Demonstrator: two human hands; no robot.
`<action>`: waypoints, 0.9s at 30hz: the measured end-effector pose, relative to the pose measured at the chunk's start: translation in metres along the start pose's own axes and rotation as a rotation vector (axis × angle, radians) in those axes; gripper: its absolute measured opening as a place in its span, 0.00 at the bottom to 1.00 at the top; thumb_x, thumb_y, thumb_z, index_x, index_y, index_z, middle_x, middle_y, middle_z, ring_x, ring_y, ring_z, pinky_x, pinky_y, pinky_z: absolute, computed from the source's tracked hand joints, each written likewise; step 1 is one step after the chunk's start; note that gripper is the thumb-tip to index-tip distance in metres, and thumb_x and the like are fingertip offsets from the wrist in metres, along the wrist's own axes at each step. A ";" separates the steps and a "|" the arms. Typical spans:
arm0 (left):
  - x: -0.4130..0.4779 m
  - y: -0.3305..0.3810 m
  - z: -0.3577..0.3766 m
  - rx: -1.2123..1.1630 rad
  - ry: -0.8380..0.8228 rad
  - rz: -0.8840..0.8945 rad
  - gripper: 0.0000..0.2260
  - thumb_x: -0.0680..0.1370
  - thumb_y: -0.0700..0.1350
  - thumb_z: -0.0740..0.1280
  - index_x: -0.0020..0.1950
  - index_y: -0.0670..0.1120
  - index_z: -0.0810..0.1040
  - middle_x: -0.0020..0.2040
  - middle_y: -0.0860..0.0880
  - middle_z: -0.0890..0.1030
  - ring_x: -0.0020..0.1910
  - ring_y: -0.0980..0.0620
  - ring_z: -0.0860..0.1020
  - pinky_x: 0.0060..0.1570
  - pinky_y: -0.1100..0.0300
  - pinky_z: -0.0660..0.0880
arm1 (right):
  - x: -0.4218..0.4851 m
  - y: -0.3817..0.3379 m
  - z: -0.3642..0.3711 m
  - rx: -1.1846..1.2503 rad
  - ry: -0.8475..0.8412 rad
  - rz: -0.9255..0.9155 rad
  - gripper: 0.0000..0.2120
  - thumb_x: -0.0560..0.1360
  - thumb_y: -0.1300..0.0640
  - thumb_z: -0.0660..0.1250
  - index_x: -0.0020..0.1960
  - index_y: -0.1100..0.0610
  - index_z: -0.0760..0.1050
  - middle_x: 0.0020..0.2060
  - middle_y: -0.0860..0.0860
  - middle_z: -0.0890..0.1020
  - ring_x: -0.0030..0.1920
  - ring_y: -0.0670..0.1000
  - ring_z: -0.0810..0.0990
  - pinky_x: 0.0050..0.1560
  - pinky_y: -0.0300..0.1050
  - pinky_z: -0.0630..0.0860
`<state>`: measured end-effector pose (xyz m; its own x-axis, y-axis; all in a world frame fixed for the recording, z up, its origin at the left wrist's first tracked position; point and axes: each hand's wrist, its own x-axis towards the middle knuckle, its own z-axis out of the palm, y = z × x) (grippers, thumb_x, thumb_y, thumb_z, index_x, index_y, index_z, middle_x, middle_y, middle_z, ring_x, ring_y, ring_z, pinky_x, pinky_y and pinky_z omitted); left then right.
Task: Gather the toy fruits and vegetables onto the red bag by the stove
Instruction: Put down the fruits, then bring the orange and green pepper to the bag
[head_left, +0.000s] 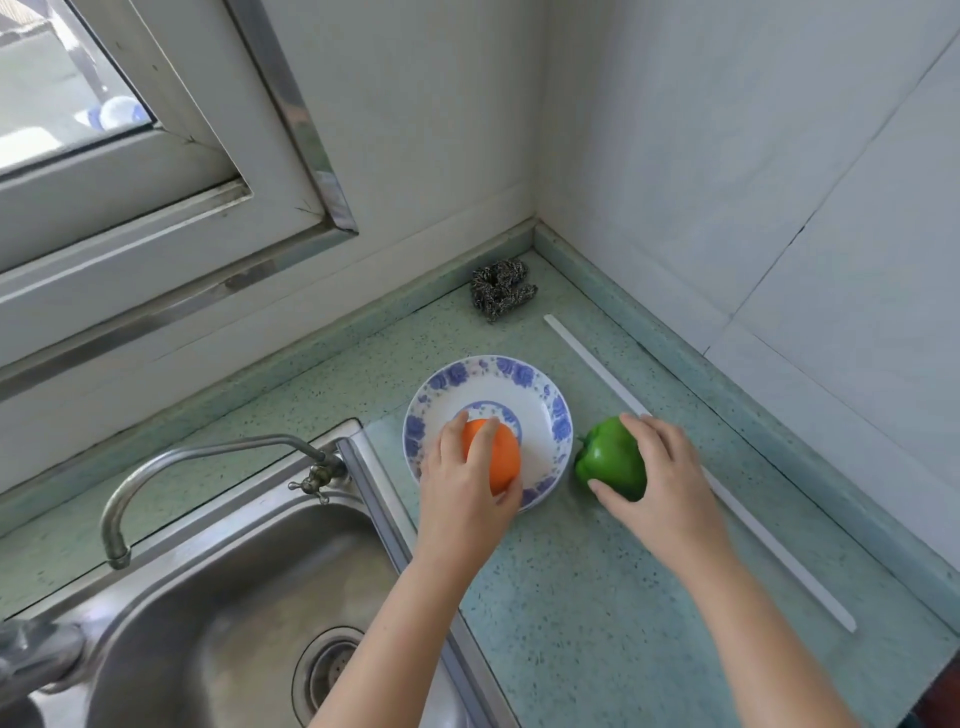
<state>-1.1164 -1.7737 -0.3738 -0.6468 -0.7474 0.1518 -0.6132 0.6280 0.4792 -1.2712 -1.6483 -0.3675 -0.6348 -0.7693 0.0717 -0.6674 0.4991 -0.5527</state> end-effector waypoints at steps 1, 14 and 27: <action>0.000 0.000 0.000 -0.011 0.001 -0.006 0.28 0.67 0.44 0.75 0.65 0.43 0.71 0.66 0.37 0.69 0.61 0.34 0.69 0.54 0.39 0.72 | 0.000 0.000 0.001 0.008 0.004 0.001 0.35 0.65 0.52 0.76 0.68 0.56 0.66 0.62 0.56 0.69 0.63 0.56 0.67 0.56 0.43 0.64; -0.007 0.004 -0.010 -0.172 0.041 -0.114 0.27 0.69 0.43 0.74 0.66 0.44 0.70 0.69 0.41 0.66 0.65 0.41 0.66 0.58 0.51 0.68 | -0.004 -0.001 0.001 0.074 0.057 0.011 0.33 0.64 0.53 0.77 0.65 0.57 0.69 0.59 0.55 0.71 0.59 0.56 0.71 0.54 0.45 0.67; -0.048 0.036 -0.067 -0.427 0.183 -0.213 0.26 0.69 0.45 0.74 0.60 0.61 0.67 0.64 0.55 0.66 0.58 0.58 0.67 0.53 0.64 0.66 | -0.021 -0.031 -0.035 0.182 0.181 -0.156 0.33 0.63 0.56 0.77 0.64 0.59 0.70 0.58 0.56 0.72 0.57 0.57 0.72 0.51 0.45 0.69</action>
<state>-1.0773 -1.7293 -0.3060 -0.4140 -0.8989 0.1431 -0.4578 0.3415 0.8209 -1.2515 -1.6336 -0.3226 -0.5998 -0.7396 0.3055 -0.6921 0.2878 -0.6620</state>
